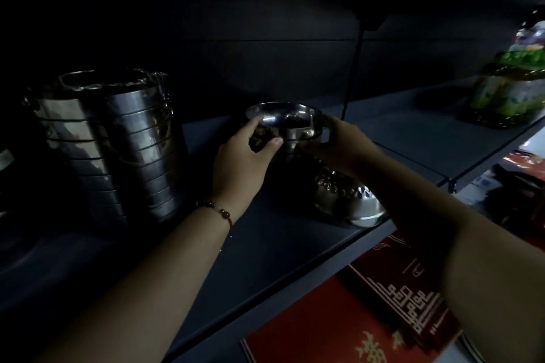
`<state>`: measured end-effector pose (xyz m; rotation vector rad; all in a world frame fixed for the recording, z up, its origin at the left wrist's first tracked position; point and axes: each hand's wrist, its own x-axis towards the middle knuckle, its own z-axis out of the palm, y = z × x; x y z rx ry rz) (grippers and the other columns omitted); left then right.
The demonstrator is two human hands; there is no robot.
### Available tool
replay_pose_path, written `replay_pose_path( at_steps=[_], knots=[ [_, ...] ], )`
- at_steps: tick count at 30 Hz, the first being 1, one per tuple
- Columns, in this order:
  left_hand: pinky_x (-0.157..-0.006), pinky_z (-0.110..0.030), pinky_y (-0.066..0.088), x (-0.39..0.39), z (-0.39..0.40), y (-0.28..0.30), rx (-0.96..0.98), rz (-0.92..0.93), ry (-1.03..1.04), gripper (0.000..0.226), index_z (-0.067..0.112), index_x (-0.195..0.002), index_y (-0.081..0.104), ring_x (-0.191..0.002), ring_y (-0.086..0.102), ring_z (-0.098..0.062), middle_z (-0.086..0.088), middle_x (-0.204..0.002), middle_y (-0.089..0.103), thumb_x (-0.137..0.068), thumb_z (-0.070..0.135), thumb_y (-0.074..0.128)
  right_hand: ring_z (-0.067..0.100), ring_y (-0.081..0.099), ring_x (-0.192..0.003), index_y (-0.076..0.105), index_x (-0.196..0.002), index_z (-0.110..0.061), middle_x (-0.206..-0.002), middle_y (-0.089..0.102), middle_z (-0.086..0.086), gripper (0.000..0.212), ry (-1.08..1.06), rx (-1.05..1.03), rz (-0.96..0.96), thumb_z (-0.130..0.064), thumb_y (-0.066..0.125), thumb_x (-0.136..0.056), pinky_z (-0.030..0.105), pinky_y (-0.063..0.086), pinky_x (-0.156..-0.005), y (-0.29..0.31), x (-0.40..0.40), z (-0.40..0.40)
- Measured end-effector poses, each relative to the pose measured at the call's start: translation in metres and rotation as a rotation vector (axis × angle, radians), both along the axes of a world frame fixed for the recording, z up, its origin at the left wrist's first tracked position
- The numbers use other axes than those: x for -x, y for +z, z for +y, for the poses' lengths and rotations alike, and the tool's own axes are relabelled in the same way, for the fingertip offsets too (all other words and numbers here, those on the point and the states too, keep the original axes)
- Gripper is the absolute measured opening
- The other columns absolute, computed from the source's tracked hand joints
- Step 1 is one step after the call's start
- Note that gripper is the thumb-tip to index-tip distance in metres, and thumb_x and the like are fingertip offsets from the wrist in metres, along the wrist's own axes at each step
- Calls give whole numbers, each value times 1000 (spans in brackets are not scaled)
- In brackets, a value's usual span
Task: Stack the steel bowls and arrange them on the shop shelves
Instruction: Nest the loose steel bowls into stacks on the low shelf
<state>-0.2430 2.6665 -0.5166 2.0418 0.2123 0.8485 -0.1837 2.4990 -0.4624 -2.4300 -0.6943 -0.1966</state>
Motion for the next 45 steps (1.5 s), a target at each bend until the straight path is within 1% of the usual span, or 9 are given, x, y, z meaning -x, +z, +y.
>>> replay_pose_path(
  at_steps=[4, 6, 8, 11, 15, 20, 29, 35, 45],
  knots=[
    [-104, -36, 48, 4, 3, -1, -95, 84, -12, 55, 37, -144, 48, -129, 53, -14, 8, -141, 57, -92, 47, 62, 11, 55, -93, 19, -153, -35, -135, 58, 5, 79, 70, 172, -7, -35, 66, -90, 26, 40, -78, -9, 9, -6],
    [-109, -41, 43, 10, 0, 1, -210, 151, -4, 56, 39, -146, 42, -140, 42, -22, 1, -158, 38, -94, 48, 58, 21, 58, -112, 9, -155, -35, -148, 46, 8, 83, 61, 234, -40, -40, 62, -92, 35, 46, -91, -12, 15, -10],
    [-114, -47, 36, 18, -1, 5, -381, 191, 36, 57, 37, -149, 40, -148, 29, -28, -4, -165, 23, -95, 48, 56, 29, 39, -139, 8, -156, -31, -159, 29, 8, 80, 24, 332, -109, -48, 55, -93, 42, 36, -111, -15, 21, -14],
    [-119, -50, 23, 35, -4, 9, -611, 145, 49, 57, 31, -150, 39, -152, 15, -29, -6, -166, 18, -97, 46, 54, 30, 13, -151, 15, -156, -27, -164, 15, 8, 71, -2, 429, -186, -50, 47, -96, 45, 16, -120, -17, 42, -26],
    [-119, -48, 20, 57, -27, -5, -730, 109, -94, 59, 27, -151, 38, -152, 17, -31, -10, -165, 20, -97, 43, 56, 33, 5, -151, 14, -156, -28, -165, 9, 8, 73, -72, 379, -196, -49, 50, -96, 47, 8, -121, -36, 86, -50],
    [-121, -48, 20, 66, -66, -26, -899, 138, -261, 70, 30, -156, 26, -153, 13, -30, -11, -166, 13, -95, 50, 54, 33, 0, -151, 1, -156, -34, -165, -7, 7, 89, -249, 183, 54, -48, 59, -90, 49, 12, -121, -56, 112, -88],
    [-117, -46, 25, 56, -92, -26, -828, 300, -207, 88, 41, -156, -5, -151, 15, -36, -17, -166, -3, -93, 59, 53, 26, 8, -152, -1, -157, -24, -165, 6, 7, 103, -268, -179, 193, -42, 71, -84, 49, 23, -120, -85, 107, -99],
    [-108, -49, 38, 41, -90, -33, -752, 361, -177, 95, 42, -155, -10, -139, 39, -41, -23, -160, 23, -89, 62, 56, 23, 38, -140, 5, -155, -32, -154, 38, -1, 104, -256, -261, 162, -64, 58, -72, 50, 38, -110, -97, 100, -88],
    [-108, -50, 41, 50, -89, -26, -547, 174, -262, 97, 45, -155, -3, -145, 32, -37, -13, -163, 20, -87, 55, 65, 23, 57, -121, 17, -153, -39, -149, 45, 2, 88, -274, -309, 93, -26, 72, -86, 44, 50, -100, -96, 101, -102]
  ],
)
